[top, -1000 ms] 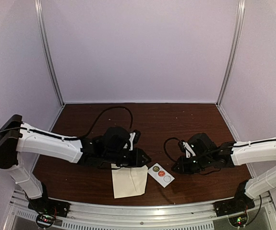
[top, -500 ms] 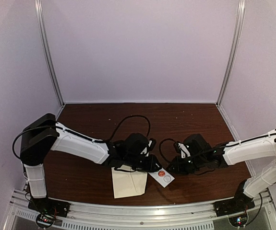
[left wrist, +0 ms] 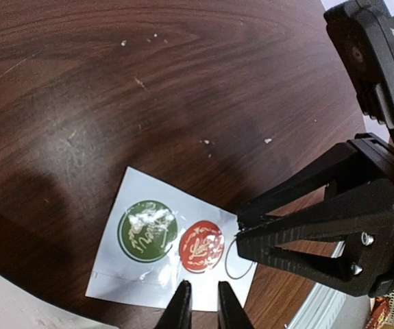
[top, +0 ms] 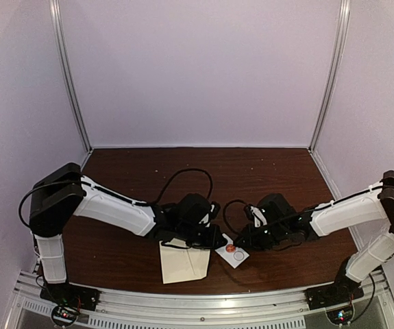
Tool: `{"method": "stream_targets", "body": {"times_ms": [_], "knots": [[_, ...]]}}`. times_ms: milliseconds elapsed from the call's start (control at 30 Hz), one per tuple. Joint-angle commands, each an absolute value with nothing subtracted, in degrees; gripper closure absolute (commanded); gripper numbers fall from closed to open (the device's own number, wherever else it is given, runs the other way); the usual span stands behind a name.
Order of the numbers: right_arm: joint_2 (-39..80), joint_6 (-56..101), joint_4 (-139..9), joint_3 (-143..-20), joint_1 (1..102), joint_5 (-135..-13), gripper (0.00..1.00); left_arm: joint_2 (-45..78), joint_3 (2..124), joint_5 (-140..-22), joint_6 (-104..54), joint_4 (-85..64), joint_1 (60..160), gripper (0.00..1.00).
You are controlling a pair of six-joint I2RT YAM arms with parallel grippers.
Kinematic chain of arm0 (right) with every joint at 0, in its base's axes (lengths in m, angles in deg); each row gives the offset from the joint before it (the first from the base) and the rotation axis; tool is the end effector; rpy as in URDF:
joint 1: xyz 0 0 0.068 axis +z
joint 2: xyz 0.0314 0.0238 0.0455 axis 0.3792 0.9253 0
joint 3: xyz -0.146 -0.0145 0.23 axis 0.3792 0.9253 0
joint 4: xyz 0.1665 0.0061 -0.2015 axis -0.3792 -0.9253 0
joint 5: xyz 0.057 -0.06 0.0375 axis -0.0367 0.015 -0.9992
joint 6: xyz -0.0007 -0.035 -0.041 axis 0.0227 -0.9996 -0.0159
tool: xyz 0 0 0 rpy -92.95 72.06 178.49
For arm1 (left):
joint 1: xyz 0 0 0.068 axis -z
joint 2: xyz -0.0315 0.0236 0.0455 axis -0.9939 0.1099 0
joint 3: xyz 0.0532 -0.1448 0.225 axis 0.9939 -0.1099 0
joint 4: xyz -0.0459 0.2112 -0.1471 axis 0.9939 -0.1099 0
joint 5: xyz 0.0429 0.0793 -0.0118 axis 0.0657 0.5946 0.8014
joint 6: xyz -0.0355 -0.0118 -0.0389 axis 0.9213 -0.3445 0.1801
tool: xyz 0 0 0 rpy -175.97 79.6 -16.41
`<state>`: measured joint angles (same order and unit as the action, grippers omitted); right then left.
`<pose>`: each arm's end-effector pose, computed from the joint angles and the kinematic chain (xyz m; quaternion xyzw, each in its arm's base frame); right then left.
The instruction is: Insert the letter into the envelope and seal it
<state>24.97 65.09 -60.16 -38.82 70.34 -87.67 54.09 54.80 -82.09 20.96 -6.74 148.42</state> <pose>0.1682 0.2066 0.1370 -0.0557 0.9200 0.3749 0.1000 0.1688 -0.3715 0.1386 0.0939 0.9088 -0.3862 0.1268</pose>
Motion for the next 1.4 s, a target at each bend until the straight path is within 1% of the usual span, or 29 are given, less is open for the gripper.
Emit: {"method": "stream_targets", "body": {"times_ms": [0, 300, 867, 1367], "knots": [[26.0, 65.3, -57.8, -39.2, 69.9, -88.3, 0.78, 55.5, 53.6, -81.4, 21.3, -6.3, 148.8, 0.88], [27.9, 65.2, -57.0, -39.1, 69.7, -88.4, 0.81, 57.3, 53.3, -82.1, 21.5, -5.6, 148.8, 0.88], [30.7, 66.1, -54.9, -39.6, 69.6, -89.5, 0.83, 57.9, 52.5, -82.4, 21.8, -6.4, 148.8, 0.90], [32.4, 66.9, -56.9, -40.0, 69.6, -88.2, 0.92, 57.9, 52.5, -82.5, 21.9, -6.5, 148.8, 0.90]]}}
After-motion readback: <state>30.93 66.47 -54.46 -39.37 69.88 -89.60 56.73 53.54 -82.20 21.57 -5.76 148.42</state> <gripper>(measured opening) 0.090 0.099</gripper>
